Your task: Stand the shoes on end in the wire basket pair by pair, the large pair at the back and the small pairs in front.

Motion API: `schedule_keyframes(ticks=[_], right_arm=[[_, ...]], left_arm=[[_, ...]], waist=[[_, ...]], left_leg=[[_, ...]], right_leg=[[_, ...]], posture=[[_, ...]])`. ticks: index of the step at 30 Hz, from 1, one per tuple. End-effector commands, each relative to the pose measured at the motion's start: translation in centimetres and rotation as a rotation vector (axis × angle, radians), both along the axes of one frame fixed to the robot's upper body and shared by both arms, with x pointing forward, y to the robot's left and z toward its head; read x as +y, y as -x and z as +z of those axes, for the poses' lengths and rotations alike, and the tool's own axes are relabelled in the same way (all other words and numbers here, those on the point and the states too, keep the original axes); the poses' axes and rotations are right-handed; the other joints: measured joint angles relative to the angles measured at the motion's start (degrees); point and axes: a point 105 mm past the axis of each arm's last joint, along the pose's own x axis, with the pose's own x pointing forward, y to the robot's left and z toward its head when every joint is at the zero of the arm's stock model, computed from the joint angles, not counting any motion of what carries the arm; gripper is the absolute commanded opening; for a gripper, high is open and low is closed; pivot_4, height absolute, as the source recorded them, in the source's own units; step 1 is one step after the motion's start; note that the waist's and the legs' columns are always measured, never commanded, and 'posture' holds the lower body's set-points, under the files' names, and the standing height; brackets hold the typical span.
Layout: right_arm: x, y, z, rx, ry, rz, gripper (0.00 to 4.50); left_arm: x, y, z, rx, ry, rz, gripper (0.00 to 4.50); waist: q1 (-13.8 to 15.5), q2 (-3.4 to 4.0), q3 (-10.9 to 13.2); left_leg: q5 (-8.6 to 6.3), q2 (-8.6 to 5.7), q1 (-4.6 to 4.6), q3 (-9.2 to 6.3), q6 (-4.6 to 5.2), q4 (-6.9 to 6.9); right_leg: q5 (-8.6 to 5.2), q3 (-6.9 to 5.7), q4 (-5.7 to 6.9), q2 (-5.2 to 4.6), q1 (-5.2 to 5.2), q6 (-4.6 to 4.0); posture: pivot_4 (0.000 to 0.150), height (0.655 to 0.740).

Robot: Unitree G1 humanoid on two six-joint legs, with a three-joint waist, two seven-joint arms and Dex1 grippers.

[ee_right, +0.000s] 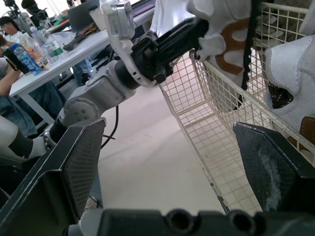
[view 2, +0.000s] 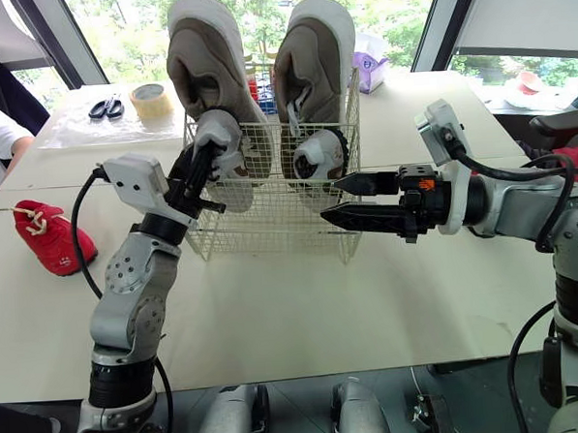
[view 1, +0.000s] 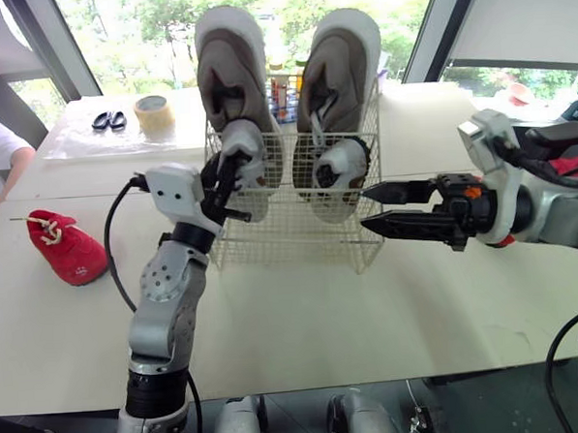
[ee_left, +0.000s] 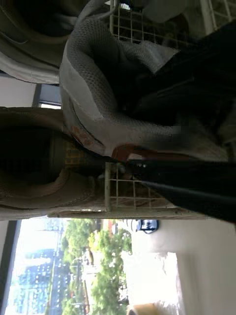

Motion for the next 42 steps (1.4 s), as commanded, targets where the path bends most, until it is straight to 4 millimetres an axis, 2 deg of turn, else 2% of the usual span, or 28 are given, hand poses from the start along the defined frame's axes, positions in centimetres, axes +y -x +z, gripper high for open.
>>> schedule_keyframes(ticks=[1,6,10,11,13,15,17,19,21,25,29,32,34,42], right_arm=[[-0.3,0.5,0.4,-0.036,0.01,0.001,4.5],[-1.1,-0.1,0.5,-0.051,0.008,-0.055,4.5],[-2.9,-1.6,1.9,-0.082,-0.045,-0.166,4.5],[-3.5,-2.0,2.4,-0.098,-0.068,-0.199,4.5],[-5.7,-2.9,3.4,-0.139,-0.107,-0.305,4.5],[-7.9,-3.7,3.7,-0.188,-0.101,-0.428,4.5],[-10.2,-4.6,3.8,-0.242,-0.08,-0.558,4.5],[-14.5,-6.2,3.9,-0.314,-0.073,-0.832,4.5],[-17.8,-6.6,3.0,-0.36,-0.032,-1.036,4.5],[-20.9,-5.4,0.9,-0.402,0.02,-1.236,4.5],[-21.5,-3.9,-1.5,-0.362,0.04,-1.247,4.5],[-21.0,-2.6,-4.4,-0.315,0.165,-1.205,4.5],[-21.0,-2.1,-5.8,-0.282,0.189,-1.217,4.5],[-21.9,-2.7,-8.5,-0.185,0.169,-1.215,4.5]], left_arm=[[1.2,1.6,0.6,0.056,0.034,-0.06,2.56],[2.6,4.8,0.3,0.167,0.092,-0.259,2.56],[3.4,6.9,0.6,0.241,0.082,-0.432,2.56],[3.5,7.2,0.7,0.254,0.076,-0.466,2.82],[3.1,7.9,1.2,0.276,0.074,-0.558,3.43],[2.5,8.3,1.2,0.294,0.044,-0.605,4.4],[1.7,8.6,1.0,0.313,0.003,-0.633,4.46],[-0.6,9.7,0.2,0.356,-0.047,-0.734,4.46],[-2.9,11.1,-0.9,0.379,-0.111,-0.808,4.46],[-4.8,11.5,-1.2,0.363,-0.023,-0.807,4.46],[-5.7,11.5,-1.5,0.356,0.008,-0.794,4.46],[-6.5,11.2,-2.3,0.36,0.017,-0.775,4.46],[-7.2,11.5,-2.9,0.366,0.011,-0.788,4.46],[-7.5,11.9,-3.6,0.382,-0.002,-0.813,4.46]], waist=[[-0.1,0.02,0.0],[-0.1,0.1,0.0],[0.1,0.12,0.0],[0.2,0.14,0.0],[0.2,0.15,0.0],[0.2,0.16,0.0],[0.1,0.16,0.0],[0.0,0.18,0.0],[0.3,0.17,0.0],[0.1,0.28,-0.1],[0.0,0.77,-0.3],[0.1,1.16,-0.6],[0.1,1.18,-0.6],[0.0,1.35,-0.7]], left_leg=[[0.0,0.04,0.0,0.0,0.0,0.0],[-0.01,0.1,0.02,0.02,-0.01,0.0],[0.0,0.1,0.01,0.02,-0.02,0.01],[-0.01,0.09,0.01,0.01,-0.02,0.02],[-0.01,0.06,0.0,0.01,-0.02,0.02],[-0.01,0.06,0.0,0.0,-0.03,0.0],[-0.02,0.04,-0.01,0.03,-0.02,-0.06],[-0.02,0.04,0.0,0.06,-0.01,-0.09],[-0.02,0.03,0.0,0.09,-0.02,-0.08],[0.18,-0.02,0.0,0.1,-0.36,-0.1],[0.23,0.03,0.06,0.09,-0.43,-0.15],[0.03,0.02,0.07,0.08,-0.09,-0.15],[0.01,0.02,0.09,0.06,-0.05,-0.15],[-0.02,0.01,0.1,0.05,-0.01,-0.12]], right_leg=[[0.0,0.0,0.0,0.01,0.0,0.0],[-0.01,0.01,0.0,0.05,-0.02,-0.02],[-0.01,0.01,0.0,0.04,-0.03,-0.03],[-0.02,0.01,0.0,0.03,-0.02,-0.03],[-0.02,0.0,-0.08,0.03,0.01,-0.03],[-0.02,-0.01,-0.26,0.04,0.06,-0.03],[-0.01,-0.01,-0.39,0.06,0.1,-0.02],[0.0,-0.01,-0.45,0.07,0.12,-0.01],[0.01,0.0,-0.49,0.08,0.14,0.0],[0.03,0.03,-0.59,0.06,0.18,0.04],[0.03,0.04,-0.57,0.14,0.18,0.04],[0.03,0.05,-0.57,0.14,0.19,0.04],[0.02,0.03,-0.59,0.14,0.23,0.04],[0.02,0.07,-0.6,0.15,0.22,0.0]], posture=[[0.15,0.6938],[0.15,0.6938],[0.15,0.6938],[0.15,0.6938],[0.15,0.6938],[0.15,0.6938],[0.15,0.6938],[0.15,0.6938],[0.15,0.6938],[0.15,0.6938],[0.15,0.6938],[0.15,0.6938],[0.15,0.6938],[0.15,0.6938]])
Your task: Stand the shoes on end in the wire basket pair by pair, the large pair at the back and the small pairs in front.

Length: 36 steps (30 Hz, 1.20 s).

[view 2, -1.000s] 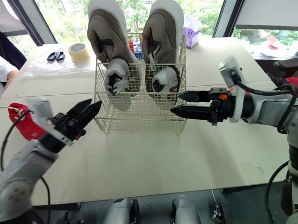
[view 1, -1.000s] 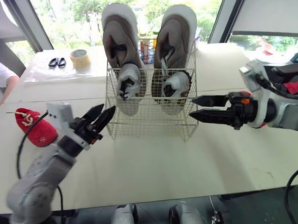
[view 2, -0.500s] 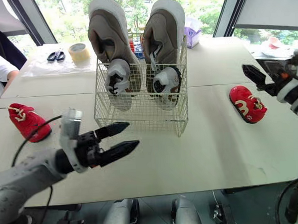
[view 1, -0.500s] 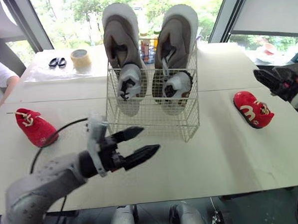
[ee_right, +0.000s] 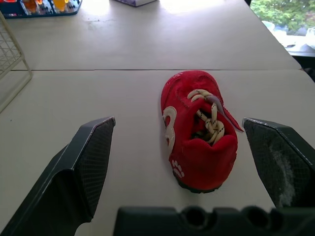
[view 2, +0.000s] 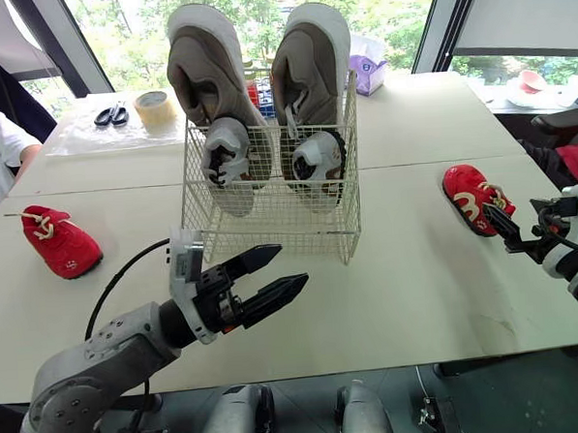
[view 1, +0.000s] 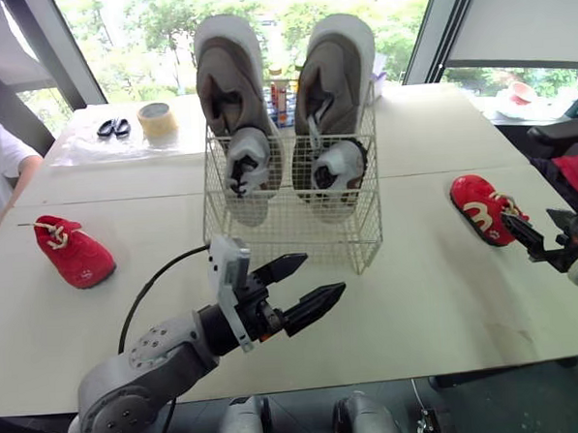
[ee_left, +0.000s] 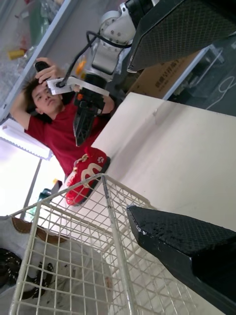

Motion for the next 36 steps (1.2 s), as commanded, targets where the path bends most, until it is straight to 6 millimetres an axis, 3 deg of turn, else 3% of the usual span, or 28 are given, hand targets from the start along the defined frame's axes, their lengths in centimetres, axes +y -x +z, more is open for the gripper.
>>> schedule_keyframes(ticks=[1,5,12,24,27,29,31,32,36], right_arm=[[-0.3,-0.5,-0.1,-0.012,0.01,0.018,4.5],[-0.9,-1.1,-2.0,0.025,-0.033,0.017,4.5],[-3.8,-3.4,-3.4,-0.009,-0.04,-0.094,4.5],[-1.9,-7.1,-6.0,0.048,-0.071,0.003,4.5],[-1.8,-7.6,-6.9,0.065,-0.065,-0.014,3.61],[-1.7,-7.8,-7.2,0.068,-0.069,-0.023,2.63],[-1.8,-8.0,-7.1,0.049,-0.088,-0.045,2.02],[-1.8,-8.1,-7.1,0.041,-0.093,-0.052,1.93],[-2.6,-8.7,-3.2,-0.104,-0.044,-0.085,1.91]], left_arm=[[-0.1,0.9,-0.2,-0.019,-0.022,-0.038,4.46],[-0.3,1.3,-0.8,-0.013,-0.037,-0.048,4.46],[-0.4,0.7,-0.5,-0.037,-0.034,-0.017,4.46],[0.6,1.1,-1.2,-0.019,-0.121,-0.027,4.46],[0.7,1.1,-1.3,-0.019,-0.129,-0.025,4.5],[0.9,1.5,-1.0,-0.019,-0.134,-0.034,4.5],[1.2,2.1,-0.8,0.025,-0.118,-0.056,4.5],[1.3,2.4,-0.7,0.04,-0.11,-0.064,4.5],[4.0,1.8,0.9,0.058,-0.067,-0.004,4.5]], waist=[[0.0,0.0,0.0],[0.1,0.01,0.0],[0.0,0.04,0.0],[-0.2,0.06,0.0],[-0.4,0.07,0.0],[-0.6,0.05,0.0],[-1.3,0.04,0.0],[-1.4,0.04,0.0],[-1.6,0.07,0.0]], left_leg=[[0.0,0.0,0.0,0.0,0.01,0.0],[-0.01,0.0,0.0,0.01,0.02,0.0],[-0.01,-0.04,-0.01,0.01,0.03,0.03],[0.0,-0.04,-0.01,0.03,0.01,0.04],[0.02,-0.03,0.0,0.02,-0.01,0.04],[0.02,-0.03,0.0,0.02,-0.02,0.04],[0.06,-0.02,0.0,0.01,-0.1,0.04],[0.11,-0.02,0.01,0.0,-0.17,0.04],[0.24,-0.01,0.02,-0.02,-0.4,0.04]], right_leg=[[0.0,0.0,-0.01,0.0,0.0,0.0],[0.0,0.0,-0.01,0.0,0.0,0.0],[0.0,0.0,-0.03,-0.01,0.01,-0.02],[0.01,0.0,-0.03,-0.01,0.02,0.02],[0.01,0.0,-0.02,-0.01,0.02,0.01],[0.01,0.0,-0.03,-0.01,0.02,0.01],[0.02,0.0,-0.02,-0.01,0.03,0.01],[0.02,0.0,-0.02,-0.01,0.04,0.02],[0.02,0.0,-0.01,-0.01,0.05,0.02]], posture=[[0.15,0.6938],[0.15,0.6938],[0.15,0.6938],[0.15,0.6938],[0.15,0.6938],[0.15,0.6938],[0.15,0.6938],[0.15,0.6938],[0.15,0.6938]])
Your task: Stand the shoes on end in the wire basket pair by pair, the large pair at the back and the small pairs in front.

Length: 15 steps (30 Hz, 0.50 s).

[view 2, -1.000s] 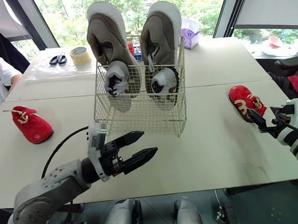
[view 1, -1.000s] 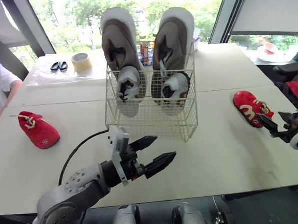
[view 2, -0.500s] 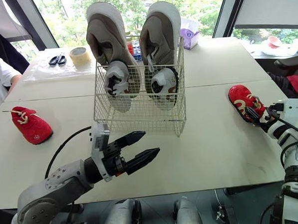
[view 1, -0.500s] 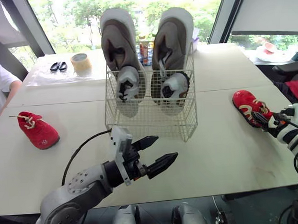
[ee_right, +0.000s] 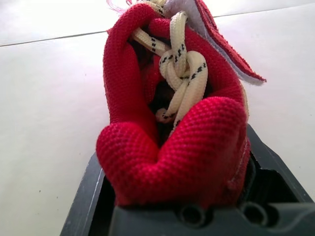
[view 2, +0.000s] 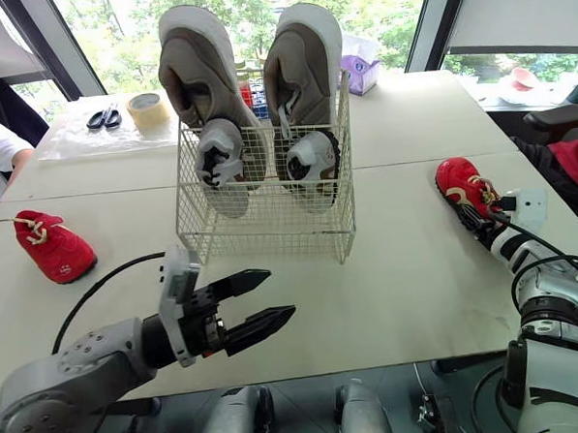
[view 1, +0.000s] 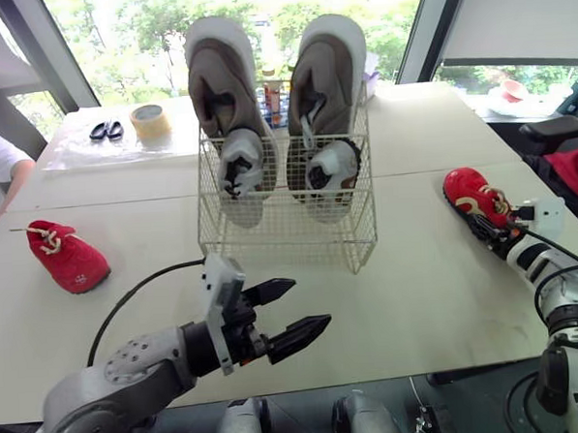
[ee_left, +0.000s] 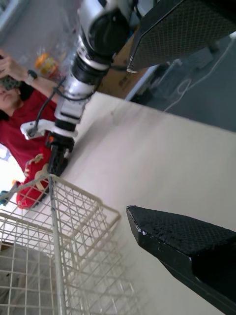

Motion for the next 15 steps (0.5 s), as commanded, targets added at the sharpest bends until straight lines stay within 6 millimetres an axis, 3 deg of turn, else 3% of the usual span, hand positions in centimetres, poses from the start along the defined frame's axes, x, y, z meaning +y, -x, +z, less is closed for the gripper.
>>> schedule_keyframes(ticks=[1,2,4,5,7,8,11,12,15], right_arm=[[-2.0,-0.7,7.5,-0.248,0.078,-0.102,1.91],[-2.3,-0.9,12.0,-0.379,0.12,-0.125,1.91],[-1.9,-0.5,18.0,-0.544,0.184,-0.129,1.91],[-0.5,-0.5,21.4,-0.623,0.246,-0.076,1.91],[4.1,0.3,28.3,-0.753,0.431,0.146,1.91],[5.6,0.9,30.3,-0.79,0.49,0.218,1.91],[9.0,2.4,33.5,-0.864,0.589,0.366,1.91],[11.0,3.2,34.6,-0.896,0.629,0.445,1.91],[15.7,5.1,35.9,-0.963,0.685,0.643,1.91]], left_arm=[[3.1,-1.3,3.2,-0.053,0.073,0.084,4.5],[4.8,-2.5,5.0,-0.089,0.116,0.123,4.5],[6.9,-3.6,8.0,-0.135,0.197,0.152,4.5],[7.7,-4.2,9.7,-0.157,0.243,0.151,4.5],[8.8,-5.6,13.7,-0.234,0.313,0.127,4.5],[9.1,-6.0,15.0,-0.257,0.33,0.114,4.5],[9.3,-5.9,18.0,-0.26,0.436,0.049,4.5],[9.3,-6.1,18.9,-0.271,0.446,0.043,4.5],[9.5,-7.2,20.6,-0.302,0.432,0.067,4.5]], waist=[[0.1,0.1,0.1],[0.1,0.37,0.2],[0.0,1.01,0.6],[0.0,1.2,0.7],[0.0,1.38,0.8],[-0.1,1.38,0.8],[-0.1,0.77,0.5],[-0.1,0.45,0.4],[-0.4,0.16,0.5]], left_leg=[[0.01,0.0,-0.01,-0.01,-0.01,0.0],[0.01,0.0,0.0,0.0,-0.01,0.0],[0.01,-0.03,-0.11,0.07,0.0,0.05],[0.02,-0.05,-0.14,0.09,0.01,0.05],[0.02,-0.08,-0.18,0.09,0.0,0.01],[0.02,-0.09,-0.24,0.11,0.0,-0.1],[0.15,-0.1,0.02,0.15,-0.23,-0.78],[0.15,-0.09,0.04,0.11,-0.24,-0.91],[0.13,-0.1,-0.12,0.16,-0.25,-0.94]], right_leg=[[0.0,-0.01,0.0,0.0,-0.02,0.0],[0.0,-0.01,0.01,-0.01,-0.02,0.0],[0.09,0.04,0.04,-0.03,-0.19,-0.11],[0.11,0.08,0.04,-0.04,-0.24,-0.1],[0.1,0.12,0.1,-0.04,-0.31,-0.04],[0.09,0.15,0.12,-0.02,-0.45,-0.01],[0.02,0.15,-0.02,0.04,-0.43,0.05],[-0.08,0.12,-0.11,0.08,-0.38,0.06],[-0.14,0.07,-0.22,0.02,-0.45,0.08]], posture=[[0.15,0.6938],[0.15,0.6938],[0.15,0.6938],[0.15,0.6938],[0.15,0.6938],[0.15,0.6938],[0.15,0.6938],[0.15,0.6938],[0.15,0.6938]])
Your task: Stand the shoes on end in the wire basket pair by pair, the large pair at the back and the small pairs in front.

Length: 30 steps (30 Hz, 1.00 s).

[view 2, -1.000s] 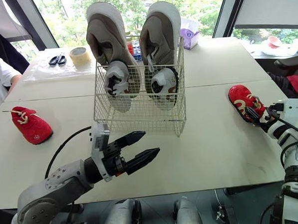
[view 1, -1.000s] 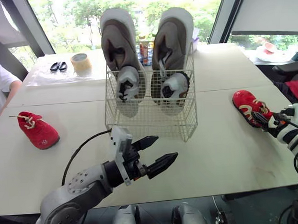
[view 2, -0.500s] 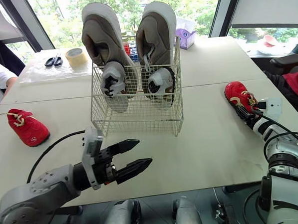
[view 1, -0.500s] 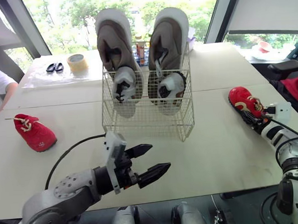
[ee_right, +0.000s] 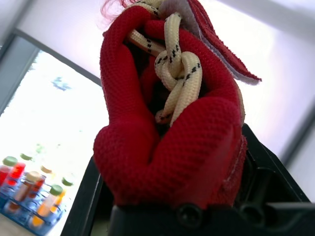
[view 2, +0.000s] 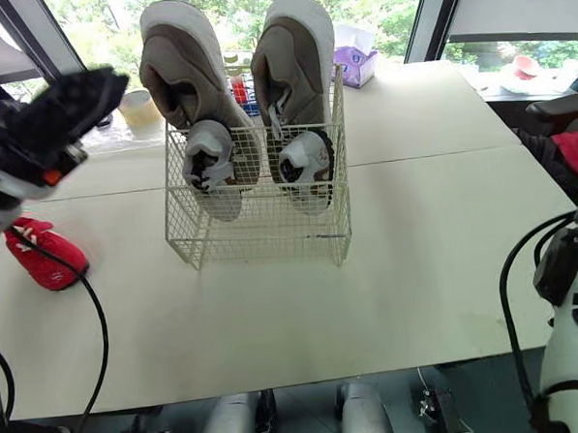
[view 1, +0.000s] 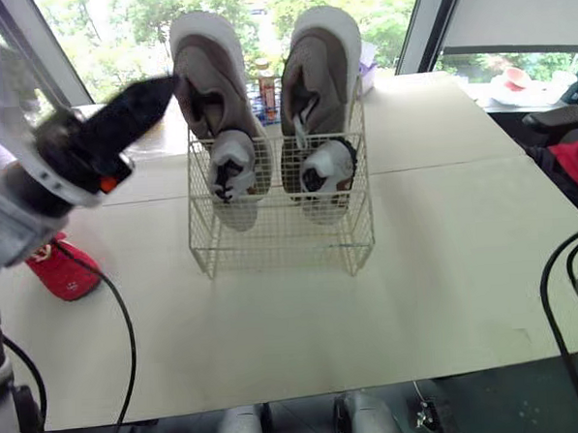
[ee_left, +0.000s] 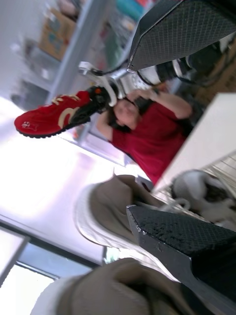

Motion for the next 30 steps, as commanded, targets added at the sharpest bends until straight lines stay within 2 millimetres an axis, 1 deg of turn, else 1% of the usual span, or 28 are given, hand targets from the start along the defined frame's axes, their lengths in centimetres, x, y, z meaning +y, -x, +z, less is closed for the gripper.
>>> schedule_keyframes(ticks=[1,2,3,5,7,10,12,14,16,19,21,24,25,26,27,30], right_arm=[[5.1,1.8,0.6,-0.024,0.15,0.168,1.91],[6.3,2.0,0.0,-0.009,0.199,0.199,1.91],[7.8,2.3,-1.1,0.026,0.266,0.245,1.91],[10.2,3.0,-3.0,0.077,0.36,0.329,1.91],[11.3,3.6,-3.7,0.094,0.389,0.374,1.91],[13.2,4.5,-4.6,0.087,0.446,0.435,1.91],[13.9,4.9,-4.7,0.087,0.455,0.462,1.91],[14.4,5.4,-4.6,0.074,0.456,0.494,1.91],[15.0,5.6,-5.0,0.063,0.487,0.501,1.91],[15.3,5.7,-5.3,0.068,0.496,0.513,1.91],[15.8,5.8,-5.7,0.068,0.517,0.52,1.91],[16.3,5.8,-6.4,0.072,0.543,0.532,1.91],[16.4,5.8,-6.6,0.073,0.547,0.534,1.91],[16.4,5.8,-6.6,0.073,0.548,0.535,1.91],[16.4,5.8,-6.7,0.072,0.552,0.533,1.91],[16.5,5.8,-6.9,0.074,0.559,0.527,1.91]], left_arm=[[0.3,-0.5,2.2,-0.038,0.001,0.014,4.5],[0.3,-0.7,2.7,-0.045,0.012,0.003,4.5],[0.2,-0.7,3.3,-0.056,0.013,-0.012,4.5],[0.1,-0.5,4.1,-0.071,0.013,-0.046,4.5],[0.0,-0.2,4.1,-0.076,-0.006,-0.075,4.5],[-0.3,-0.2,3.5,-0.068,-0.087,-0.088,4.5],[-0.3,-0.3,3.6,-0.067,-0.103,-0.097,4.5],[-1.4,-0.2,2.9,-0.061,-0.174,-0.134,4.5],[-2.0,-0.4,2.4,-0.039,-0.206,-0.178,4.5],[-2.5,-0.6,2.5,-0.033,-0.204,-0.221,4.5],[-3.3,-0.7,2.2,-0.022,-0.222,-0.26,4.5],[-3.7,-1.5,1.7,0.019,-0.236,-0.282,4.5],[-3.7,-1.7,1.6,0.03,-0.235,-0.289,3.97],[-3.6,-1.8,1.6,0.035,-0.233,-0.294,3.69],[-3.6,-1.7,1.6,0.034,-0.228,-0.306,3.28],[-3.8,-1.7,1.8,0.026,-0.224,-0.322,1.79]], waist=[[-0.1,-0.01,0.1],[-0.1,0.0,0.1],[0.0,0.0,0.1],[0.5,-0.05,0.1],[0.5,-0.07,0.1],[0.3,-0.09,0.1],[0.3,-0.09,0.1],[0.3,-0.11,0.1],[0.3,-0.12,0.1],[0.4,-0.13,0.1],[0.3,-0.13,0.1],[0.3,-0.13,0.1],[0.2,-0.13,0.1],[0.2,-0.13,0.1],[0.2,-0.13,0.1],[0.2,-0.14,0.1]], left_leg=[[0.0,-0.08,-0.02,0.04,0.01,0.07],[0.0,-0.16,-0.02,0.05,0.03,0.1],[0.01,-0.19,-0.02,0.05,0.04,0.11],[0.0,-0.19,-0.02,-0.02,0.04,0.13],[0.01,-0.19,-0.02,-0.05,0.04,0.15],[0.01,-0.21,-0.02,-0.04,0.03,0.19],[0.01,-0.21,0.01,-0.05,0.03,0.18],[0.02,-0.2,0.02,-0.06,0.02,0.18],[0.02,-0.21,0.03,-0.05,0.02,0.19],[0.02,-0.21,0.03,-0.05,0.01,0.2],[0.02,-0.21,0.03,-0.05,0.01,0.2],[0.02,-0.21,0.04,-0.05,0.01,0.2],[0.03,-0.21,0.04,-0.05,0.01,0.2],[0.03,-0.21,0.05,-0.05,0.01,0.2],[0.03,-0.21,0.06,-0.04,0.01,0.2],[0.03,-0.21,0.05,-0.04,0.0,0.2]], right_leg=[[0.03,0.03,0.03,-0.08,-0.01,0.04],[0.07,0.05,0.05,-0.14,-0.01,0.1],[0.09,0.06,0.07,-0.16,-0.01,0.13],[0.08,0.04,0.08,-0.16,0.01,0.13],[0.08,0.02,0.08,-0.16,0.04,0.13],[0.09,0.03,0.09,-0.17,0.05,0.14],[0.08,0.02,0.13,-0.16,0.04,0.14],[0.08,0.03,0.13,-0.15,0.05,0.13],[0.08,0.03,0.13,-0.15,0.08,0.14],[0.08,0.03,0.15,-0.16,0.07,0.14],[0.08,0.03,0.15,-0.16,0.07,0.14],[0.09,0.03,0.16,-0.15,0.07,0.14],[0.09,0.03,0.17,-0.15,0.07,0.14],[0.09,0.04,0.17,-0.15,0.07,0.14],[0.08,0.04,0.18,-0.15,0.07,0.14],[0.08,0.04,0.19,-0.15,0.05,0.14]], posture=[[0.15,0.6938],[0.15,0.6938],[0.15,0.6938],[0.15,0.6938],[0.15,0.6938],[0.15,0.6938],[0.15,0.6938],[0.15,0.6938],[0.15,0.6938],[0.15,0.6938],[0.15,0.6938],[0.15,0.6938],[0.15,0.6938],[0.15,0.6938],[0.15,0.6938],[0.15,0.6938]])
